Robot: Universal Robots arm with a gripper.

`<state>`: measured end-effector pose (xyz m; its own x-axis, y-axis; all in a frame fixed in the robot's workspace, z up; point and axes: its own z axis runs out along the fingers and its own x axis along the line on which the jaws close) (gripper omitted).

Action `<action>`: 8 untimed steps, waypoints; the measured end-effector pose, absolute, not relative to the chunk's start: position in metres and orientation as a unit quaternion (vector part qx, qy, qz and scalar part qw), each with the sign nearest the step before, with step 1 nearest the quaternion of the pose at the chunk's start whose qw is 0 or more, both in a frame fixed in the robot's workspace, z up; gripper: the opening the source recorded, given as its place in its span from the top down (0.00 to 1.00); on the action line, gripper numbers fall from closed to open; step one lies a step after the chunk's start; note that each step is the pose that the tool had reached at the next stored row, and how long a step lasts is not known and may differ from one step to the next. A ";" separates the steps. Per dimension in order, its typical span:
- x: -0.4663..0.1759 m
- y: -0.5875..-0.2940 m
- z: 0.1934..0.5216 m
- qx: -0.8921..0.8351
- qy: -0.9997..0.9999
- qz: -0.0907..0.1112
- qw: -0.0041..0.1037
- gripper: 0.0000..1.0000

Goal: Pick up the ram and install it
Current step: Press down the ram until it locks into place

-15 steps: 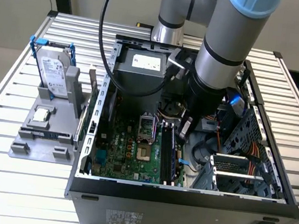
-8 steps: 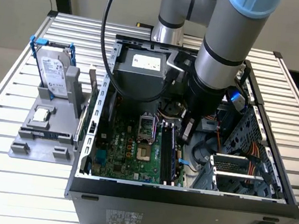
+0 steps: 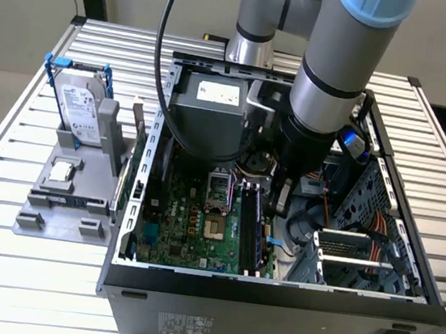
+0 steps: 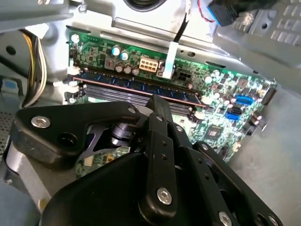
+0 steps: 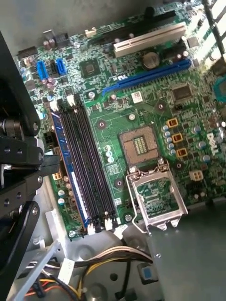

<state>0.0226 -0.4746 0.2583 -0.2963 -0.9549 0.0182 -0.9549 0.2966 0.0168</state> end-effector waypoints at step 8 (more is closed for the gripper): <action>0.022 -0.475 0.257 0.630 -0.776 -0.001 0.012 1.00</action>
